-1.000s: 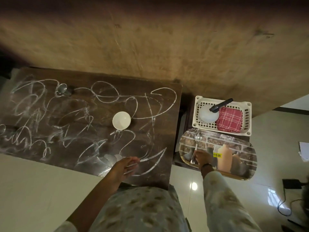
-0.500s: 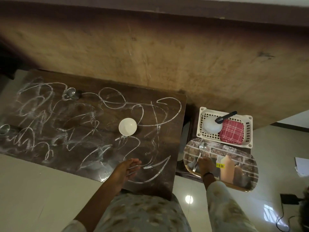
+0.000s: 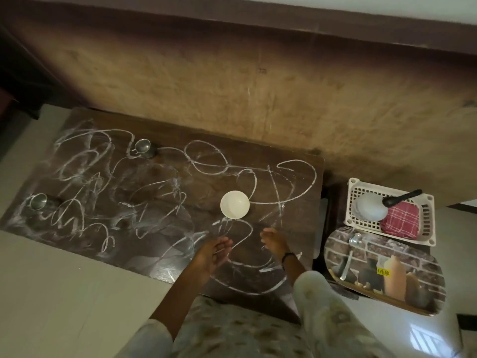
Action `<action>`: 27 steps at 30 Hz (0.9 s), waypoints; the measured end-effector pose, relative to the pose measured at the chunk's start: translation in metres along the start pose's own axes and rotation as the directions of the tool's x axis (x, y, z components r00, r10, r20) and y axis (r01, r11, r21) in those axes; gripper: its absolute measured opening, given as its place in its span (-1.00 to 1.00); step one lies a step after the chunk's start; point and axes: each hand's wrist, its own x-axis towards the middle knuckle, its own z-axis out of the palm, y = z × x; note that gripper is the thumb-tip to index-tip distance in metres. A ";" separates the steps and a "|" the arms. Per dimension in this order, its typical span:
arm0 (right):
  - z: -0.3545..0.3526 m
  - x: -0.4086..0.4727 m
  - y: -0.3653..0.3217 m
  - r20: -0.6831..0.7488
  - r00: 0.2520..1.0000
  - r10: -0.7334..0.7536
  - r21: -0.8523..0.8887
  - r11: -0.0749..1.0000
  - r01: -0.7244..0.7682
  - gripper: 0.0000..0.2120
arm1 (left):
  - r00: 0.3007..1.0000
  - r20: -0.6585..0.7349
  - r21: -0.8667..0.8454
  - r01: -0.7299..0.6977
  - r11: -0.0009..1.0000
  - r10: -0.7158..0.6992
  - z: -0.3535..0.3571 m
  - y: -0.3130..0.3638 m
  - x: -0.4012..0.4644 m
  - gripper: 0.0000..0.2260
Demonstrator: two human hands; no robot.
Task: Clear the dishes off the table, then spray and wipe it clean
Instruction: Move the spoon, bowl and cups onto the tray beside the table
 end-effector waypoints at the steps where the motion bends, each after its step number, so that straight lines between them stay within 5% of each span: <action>1: 0.012 0.003 -0.006 0.016 1.000 0.019 0.017 1.000 -0.019 -0.82 | 1.000 0.002 -0.001 0.005 1.000 -0.005 -0.005 0.007 0.003 -0.81; 8: 0.081 0.061 -0.033 0.017 0.987 0.161 0.071 0.984 -0.162 -0.74 | 1.000 -0.005 0.057 0.027 0.998 -0.026 -0.053 0.061 0.044 -0.79; 14: 0.102 0.097 -0.034 -0.037 0.963 0.269 0.315 0.917 -0.244 -0.61 | 0.998 0.022 0.099 0.052 0.994 -0.055 -0.083 0.083 0.076 -0.73; 20: 0.110 0.095 -0.033 -0.028 0.974 0.225 0.517 0.837 -0.178 -0.53 | 0.998 0.029 0.135 0.049 0.990 -0.054 -0.089 0.083 0.082 -0.71; 27: 0.083 0.031 -0.016 -0.022 0.995 0.093 0.524 0.849 -0.068 -0.66 | 0.999 -0.009 0.280 -0.030 0.959 0.034 -0.040 0.069 0.062 -0.73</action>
